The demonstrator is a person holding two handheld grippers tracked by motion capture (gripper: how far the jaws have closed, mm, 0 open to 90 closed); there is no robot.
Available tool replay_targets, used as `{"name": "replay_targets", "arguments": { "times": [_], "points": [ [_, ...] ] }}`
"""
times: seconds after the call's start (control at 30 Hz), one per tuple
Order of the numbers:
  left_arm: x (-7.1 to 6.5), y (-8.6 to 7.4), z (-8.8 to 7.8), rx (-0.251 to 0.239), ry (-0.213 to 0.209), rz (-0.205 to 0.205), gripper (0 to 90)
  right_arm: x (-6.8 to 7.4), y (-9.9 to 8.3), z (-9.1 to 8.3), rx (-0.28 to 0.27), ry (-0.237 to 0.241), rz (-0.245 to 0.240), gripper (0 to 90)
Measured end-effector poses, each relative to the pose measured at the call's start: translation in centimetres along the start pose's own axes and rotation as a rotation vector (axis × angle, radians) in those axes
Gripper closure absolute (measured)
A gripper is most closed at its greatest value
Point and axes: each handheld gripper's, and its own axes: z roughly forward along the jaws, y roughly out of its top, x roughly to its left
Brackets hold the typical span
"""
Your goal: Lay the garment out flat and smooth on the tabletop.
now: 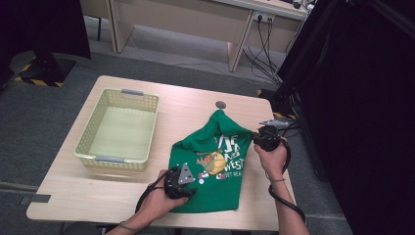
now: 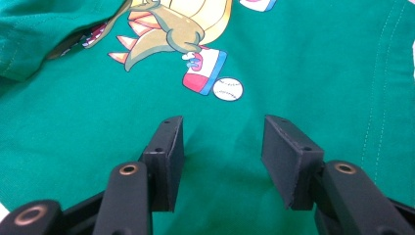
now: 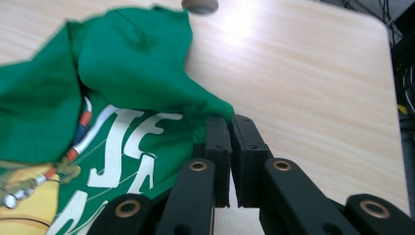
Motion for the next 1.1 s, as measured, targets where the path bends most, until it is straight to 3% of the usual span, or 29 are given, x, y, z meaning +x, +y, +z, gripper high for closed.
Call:
{"name": "replay_targets", "arguments": {
  "times": [0.2,0.33,0.43,0.5,0.57,0.67,0.8,0.97,1.1],
  "points": [
    [0.0,0.0,0.0,-0.001,0.002,0.001,49.7,-1.1,-1.0,1.4,0.082,-0.051,0.043,84.3],
    [0.0,0.0,0.0,-0.003,0.003,-0.003,49.6,-2.4,-1.4,1.5,0.117,-0.120,0.081,79.0],
    [0.0,-0.1,0.0,-0.004,0.004,-0.004,49.6,-2.7,-1.2,0.8,0.089,-0.125,0.085,76.7],
    [-0.1,0.0,0.0,-0.003,0.006,-0.002,49.5,-2.3,-0.8,0.0,0.050,-0.111,0.062,74.8],
    [-0.1,0.0,0.0,-0.003,0.006,-0.002,49.4,-1.5,-0.4,-0.5,0.016,-0.059,0.030,72.7],
    [0.0,0.0,0.0,-0.001,0.006,-0.001,49.1,0.1,0.0,-0.3,0.009,0.023,-0.040,68.1],
    [-0.1,-0.1,0.0,-0.005,0.008,0.000,49.0,2.2,0.2,0.8,0.025,0.106,-0.096,60.0],
    [-0.2,-0.1,0.0,-0.008,0.011,0.010,49.0,3.8,0.5,2.8,0.042,0.078,-0.155,42.8],
    [-0.2,-0.1,0.0,-0.009,0.011,0.014,49.0,4.7,0.8,4.2,0.070,0.043,-0.194,43.7]
  ]
}}
